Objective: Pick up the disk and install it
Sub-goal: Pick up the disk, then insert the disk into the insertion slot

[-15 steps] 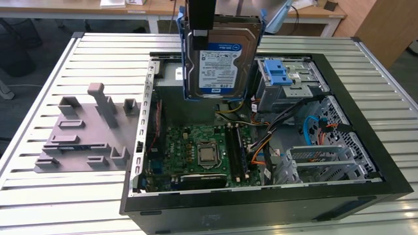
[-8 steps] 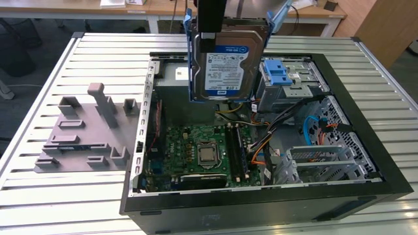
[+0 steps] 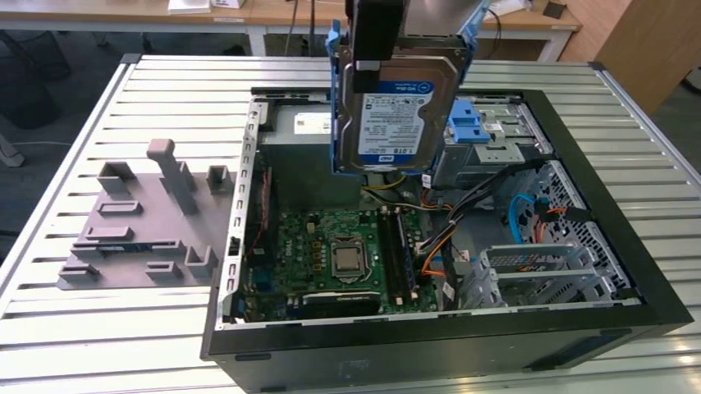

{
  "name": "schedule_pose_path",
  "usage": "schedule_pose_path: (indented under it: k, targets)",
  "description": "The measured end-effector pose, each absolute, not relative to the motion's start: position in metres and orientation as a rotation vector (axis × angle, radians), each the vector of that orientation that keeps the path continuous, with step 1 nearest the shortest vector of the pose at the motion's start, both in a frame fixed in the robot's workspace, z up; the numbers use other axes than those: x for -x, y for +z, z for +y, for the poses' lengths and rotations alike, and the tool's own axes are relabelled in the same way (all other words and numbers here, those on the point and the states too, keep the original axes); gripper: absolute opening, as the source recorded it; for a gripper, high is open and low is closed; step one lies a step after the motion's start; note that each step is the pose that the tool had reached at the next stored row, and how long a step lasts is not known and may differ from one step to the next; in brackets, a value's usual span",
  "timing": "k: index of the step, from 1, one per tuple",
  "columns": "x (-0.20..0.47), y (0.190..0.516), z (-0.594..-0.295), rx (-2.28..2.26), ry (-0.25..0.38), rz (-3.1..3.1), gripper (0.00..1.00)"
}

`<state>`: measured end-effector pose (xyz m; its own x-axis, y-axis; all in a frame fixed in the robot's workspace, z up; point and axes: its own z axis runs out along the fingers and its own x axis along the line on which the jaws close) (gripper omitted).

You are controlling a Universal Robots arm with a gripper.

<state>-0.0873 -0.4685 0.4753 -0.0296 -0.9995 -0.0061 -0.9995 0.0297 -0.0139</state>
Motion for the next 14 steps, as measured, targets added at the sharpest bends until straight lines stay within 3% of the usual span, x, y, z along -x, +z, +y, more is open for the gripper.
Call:
schedule_pose_path:
  k: [14]
  targets:
    - [0.0764,0.4714,-0.4711,2.174,-0.018,2.24,0.36]
